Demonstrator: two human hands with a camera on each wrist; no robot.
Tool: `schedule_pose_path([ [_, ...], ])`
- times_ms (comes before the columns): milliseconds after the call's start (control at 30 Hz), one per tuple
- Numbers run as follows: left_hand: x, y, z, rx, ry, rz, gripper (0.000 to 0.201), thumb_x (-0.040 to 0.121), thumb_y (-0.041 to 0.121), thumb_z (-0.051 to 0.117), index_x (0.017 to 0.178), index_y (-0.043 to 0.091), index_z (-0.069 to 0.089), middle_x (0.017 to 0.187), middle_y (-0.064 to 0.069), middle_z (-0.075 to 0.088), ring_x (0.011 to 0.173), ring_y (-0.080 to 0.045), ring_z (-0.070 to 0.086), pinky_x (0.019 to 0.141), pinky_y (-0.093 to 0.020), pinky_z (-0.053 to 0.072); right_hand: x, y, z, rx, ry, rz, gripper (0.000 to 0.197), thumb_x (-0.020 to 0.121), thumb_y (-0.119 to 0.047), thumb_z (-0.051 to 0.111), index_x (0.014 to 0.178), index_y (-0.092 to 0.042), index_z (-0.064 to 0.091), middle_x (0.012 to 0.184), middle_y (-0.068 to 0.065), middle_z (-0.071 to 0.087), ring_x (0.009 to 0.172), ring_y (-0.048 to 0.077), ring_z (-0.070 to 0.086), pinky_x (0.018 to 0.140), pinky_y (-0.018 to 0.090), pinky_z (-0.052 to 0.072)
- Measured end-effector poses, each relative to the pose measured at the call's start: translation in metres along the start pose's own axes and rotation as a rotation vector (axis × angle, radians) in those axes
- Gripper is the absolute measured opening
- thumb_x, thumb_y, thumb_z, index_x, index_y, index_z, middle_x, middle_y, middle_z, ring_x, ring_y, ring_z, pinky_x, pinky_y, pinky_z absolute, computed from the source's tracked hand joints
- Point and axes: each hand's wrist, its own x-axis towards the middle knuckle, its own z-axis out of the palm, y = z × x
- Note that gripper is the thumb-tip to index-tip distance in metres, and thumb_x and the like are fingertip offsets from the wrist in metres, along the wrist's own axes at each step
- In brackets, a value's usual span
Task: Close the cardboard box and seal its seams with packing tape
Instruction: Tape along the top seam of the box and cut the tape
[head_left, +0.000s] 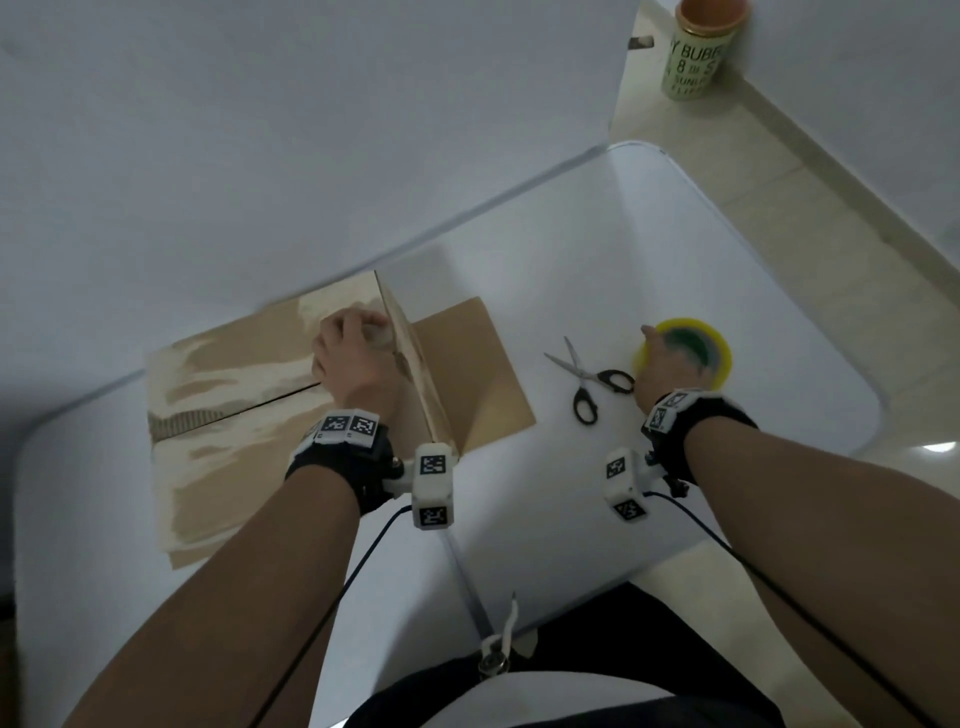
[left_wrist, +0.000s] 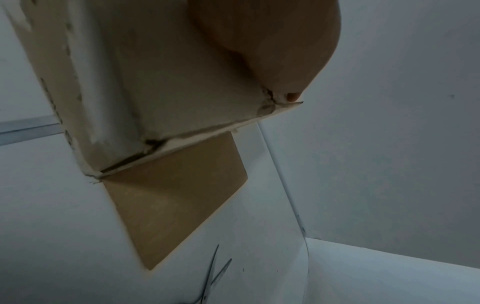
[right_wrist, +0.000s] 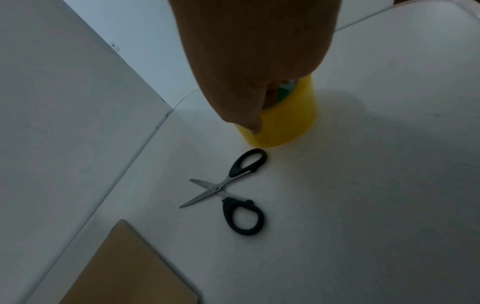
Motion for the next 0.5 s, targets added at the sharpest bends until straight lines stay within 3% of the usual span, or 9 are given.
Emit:
schedule_pose_path([
  [100, -0.001, 0.001, 0.003, -0.015, 0.035, 0.001, 0.045, 0.067, -0.003, 0.052, 0.104, 0.021, 0.063, 0.126, -0.007, 0.049, 0.120, -0.032, 0.042, 0.102, -0.041, 0.030, -0.002, -0.011, -0.015, 0.049, 0.120, -0.048, 0.069, 0.092, -0.007, 0.046, 0.153, -0.023, 0.017, 0.135, 0.022, 0.046, 0.125, 0.038, 0.045, 0.106, 0.047, 0.030],
  [200, 0.000, 0.001, 0.001, -0.025, 0.010, -0.015, 0.045, 0.069, -0.003, 0.053, 0.105, 0.021, 0.063, 0.128, -0.007, 0.048, 0.122, -0.032, 0.040, 0.105, -0.041, 0.029, 0.002, -0.040, -0.038, 0.372, 0.184, -0.120, 0.056, 0.097, -0.009, 0.041, 0.151, -0.011, 0.025, 0.143, 0.024, 0.040, 0.130, 0.038, 0.040, 0.107, 0.042, 0.031],
  [300, 0.003, -0.002, -0.006, -0.060, -0.059, -0.018, 0.043, 0.071, -0.004, 0.056, 0.106, 0.020, 0.064, 0.130, -0.006, 0.047, 0.123, -0.030, 0.039, 0.106, -0.041, 0.027, -0.005, -0.087, -0.064, 0.647, 0.178, -0.187, 0.046, 0.097, -0.010, 0.035, 0.142, -0.018, 0.042, 0.130, 0.022, 0.053, 0.120, 0.035, 0.050, 0.101, 0.041, 0.038],
  [367, 0.008, -0.010, -0.008, -0.111, -0.100, 0.018, 0.041, 0.073, -0.005, 0.057, 0.107, 0.018, 0.066, 0.130, -0.006, 0.048, 0.122, -0.030, 0.041, 0.105, -0.040, 0.029, -0.019, -0.124, -0.076, 0.749, 0.173, -0.295, 0.036, 0.098, -0.014, 0.038, 0.129, -0.020, 0.054, 0.119, 0.013, 0.060, 0.110, 0.030, 0.055, 0.092, 0.036, 0.044],
  [500, 0.017, -0.031, -0.020, -0.356, -0.227, 0.136, 0.042, 0.079, -0.012, 0.044, 0.104, 0.011, 0.067, 0.129, -0.007, 0.052, 0.124, -0.023, 0.047, 0.105, -0.026, 0.035, -0.053, -0.190, -0.087, 0.839, 0.152, -0.473, 0.023, 0.097, -0.031, 0.048, 0.108, -0.019, 0.064, 0.101, -0.006, 0.062, 0.094, 0.015, 0.056, 0.077, 0.022, 0.038],
])
